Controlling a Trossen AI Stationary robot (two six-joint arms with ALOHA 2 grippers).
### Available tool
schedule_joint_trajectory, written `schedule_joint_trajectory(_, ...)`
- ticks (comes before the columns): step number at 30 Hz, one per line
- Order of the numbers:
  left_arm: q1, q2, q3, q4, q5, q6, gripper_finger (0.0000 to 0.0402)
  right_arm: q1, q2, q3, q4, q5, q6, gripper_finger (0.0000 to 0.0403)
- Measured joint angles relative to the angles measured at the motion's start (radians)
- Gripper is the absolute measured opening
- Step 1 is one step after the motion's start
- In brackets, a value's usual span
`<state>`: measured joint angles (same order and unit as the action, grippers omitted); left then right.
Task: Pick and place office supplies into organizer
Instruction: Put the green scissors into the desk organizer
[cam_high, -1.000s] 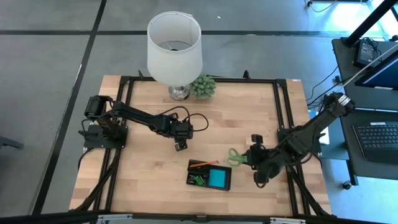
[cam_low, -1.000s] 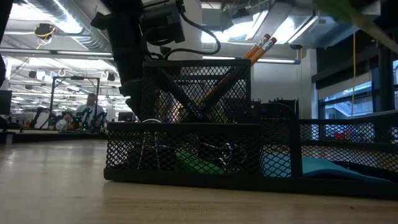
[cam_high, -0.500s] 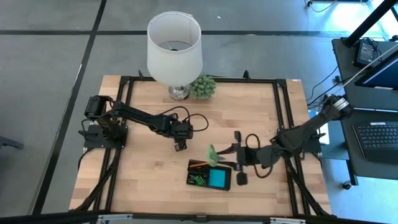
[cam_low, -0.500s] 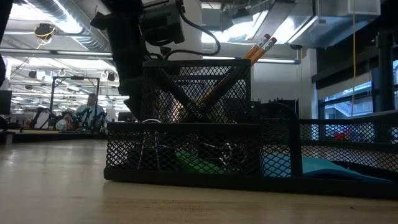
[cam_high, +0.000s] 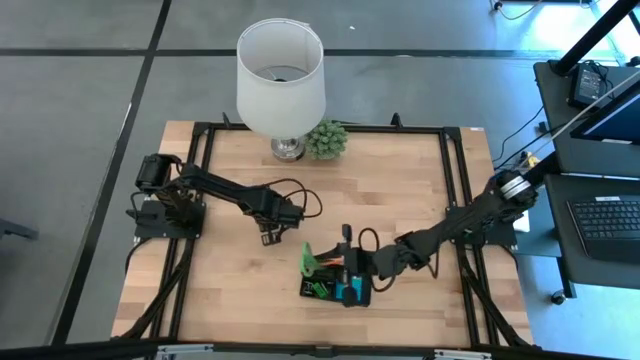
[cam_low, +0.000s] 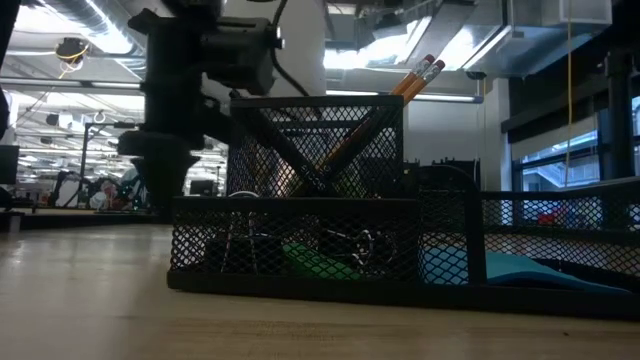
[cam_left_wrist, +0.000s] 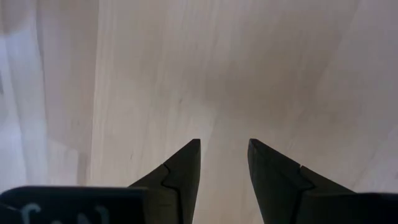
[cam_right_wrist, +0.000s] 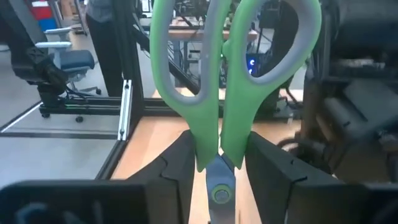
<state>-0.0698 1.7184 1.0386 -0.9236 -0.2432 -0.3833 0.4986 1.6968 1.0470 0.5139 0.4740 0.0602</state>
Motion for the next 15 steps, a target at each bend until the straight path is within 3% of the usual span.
schedule_joint_trajectory(6,-0.022,-0.007,-0.027,-0.036,0.003,-0.025,0.0127,-0.003,0.064,0.000,0.019,0.000,0.085,0.0124)
schedule_joint_trajectory(15,-0.067,-0.061,-0.194,0.046,0.026,-0.168,0.0127,-0.014,0.116,0.000,-0.014,0.002,0.116,0.0124)
